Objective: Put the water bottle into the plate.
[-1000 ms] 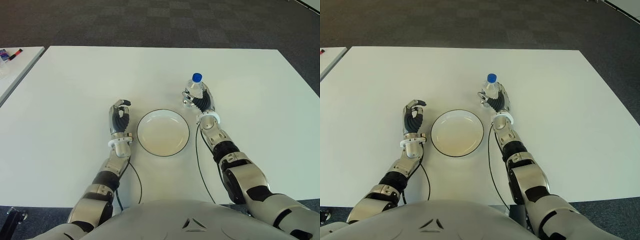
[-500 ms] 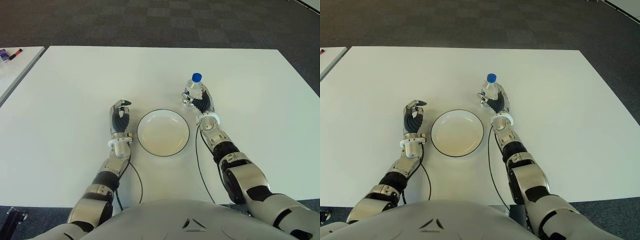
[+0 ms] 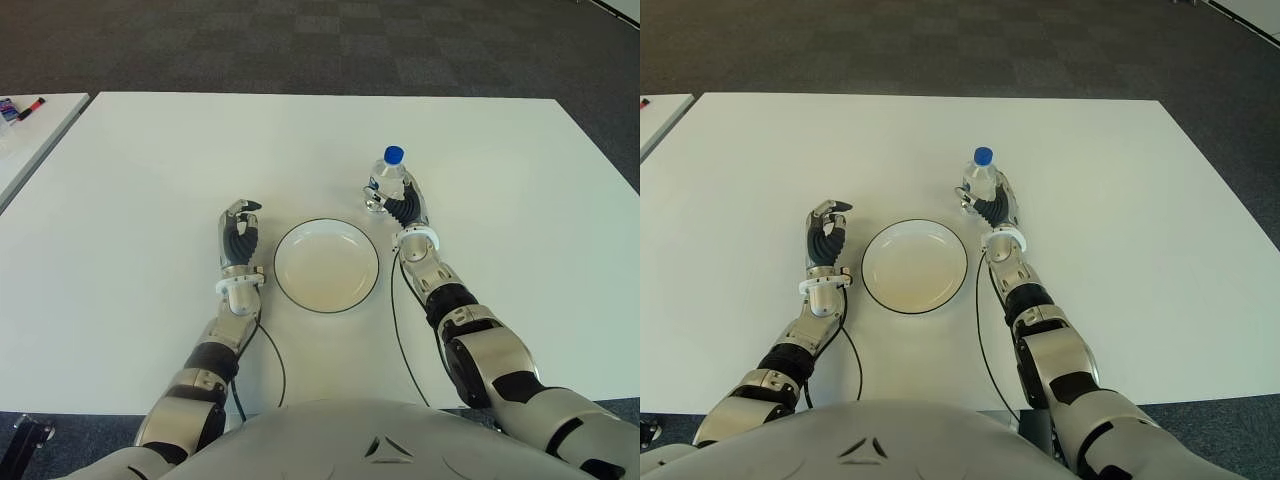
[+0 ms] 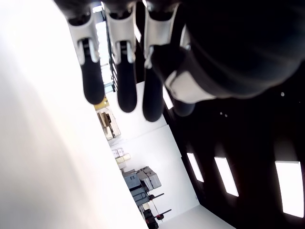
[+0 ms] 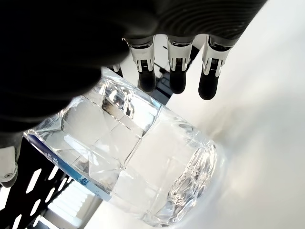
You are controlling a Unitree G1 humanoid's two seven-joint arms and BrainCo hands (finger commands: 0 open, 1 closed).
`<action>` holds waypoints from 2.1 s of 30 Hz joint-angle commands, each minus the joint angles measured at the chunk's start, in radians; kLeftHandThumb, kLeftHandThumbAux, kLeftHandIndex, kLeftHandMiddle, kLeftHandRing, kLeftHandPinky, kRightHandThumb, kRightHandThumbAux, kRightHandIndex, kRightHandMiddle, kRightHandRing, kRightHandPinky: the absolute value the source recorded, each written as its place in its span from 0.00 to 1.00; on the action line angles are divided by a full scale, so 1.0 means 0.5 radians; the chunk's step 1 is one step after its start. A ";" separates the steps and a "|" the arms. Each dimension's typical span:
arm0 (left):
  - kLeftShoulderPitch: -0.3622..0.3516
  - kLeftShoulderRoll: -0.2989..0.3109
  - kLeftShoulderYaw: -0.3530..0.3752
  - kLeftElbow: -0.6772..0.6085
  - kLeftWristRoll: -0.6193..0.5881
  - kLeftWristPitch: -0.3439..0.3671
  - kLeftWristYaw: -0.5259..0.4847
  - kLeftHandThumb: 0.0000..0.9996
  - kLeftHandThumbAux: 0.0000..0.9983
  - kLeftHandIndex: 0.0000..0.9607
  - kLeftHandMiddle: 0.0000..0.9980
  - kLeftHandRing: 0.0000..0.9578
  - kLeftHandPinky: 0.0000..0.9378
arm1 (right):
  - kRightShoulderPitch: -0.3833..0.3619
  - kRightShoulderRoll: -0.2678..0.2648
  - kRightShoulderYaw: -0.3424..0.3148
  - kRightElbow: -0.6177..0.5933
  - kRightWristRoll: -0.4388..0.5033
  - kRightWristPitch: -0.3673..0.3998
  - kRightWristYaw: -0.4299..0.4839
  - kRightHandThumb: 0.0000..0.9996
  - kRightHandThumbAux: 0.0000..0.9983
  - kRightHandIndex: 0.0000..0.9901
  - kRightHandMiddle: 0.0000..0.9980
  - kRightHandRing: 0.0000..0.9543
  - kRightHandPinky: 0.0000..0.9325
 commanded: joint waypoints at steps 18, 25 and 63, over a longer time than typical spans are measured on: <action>-0.007 0.001 -0.009 0.058 0.070 0.051 0.116 0.84 0.68 0.48 0.42 0.36 0.40 | 0.002 0.046 -0.057 0.076 0.084 -0.177 -0.123 0.52 0.47 0.08 0.16 0.21 0.33; -0.011 -0.003 0.001 0.063 0.051 0.066 0.101 0.84 0.68 0.49 0.41 0.37 0.41 | 0.002 0.062 -0.081 0.129 0.084 -0.309 -0.262 0.62 0.52 0.27 0.33 0.36 0.43; -0.027 0.015 -0.012 0.083 0.086 0.084 0.152 0.84 0.68 0.49 0.41 0.37 0.40 | 0.060 0.088 -0.114 0.111 0.149 -0.520 -0.256 0.72 0.71 0.42 0.40 0.43 0.47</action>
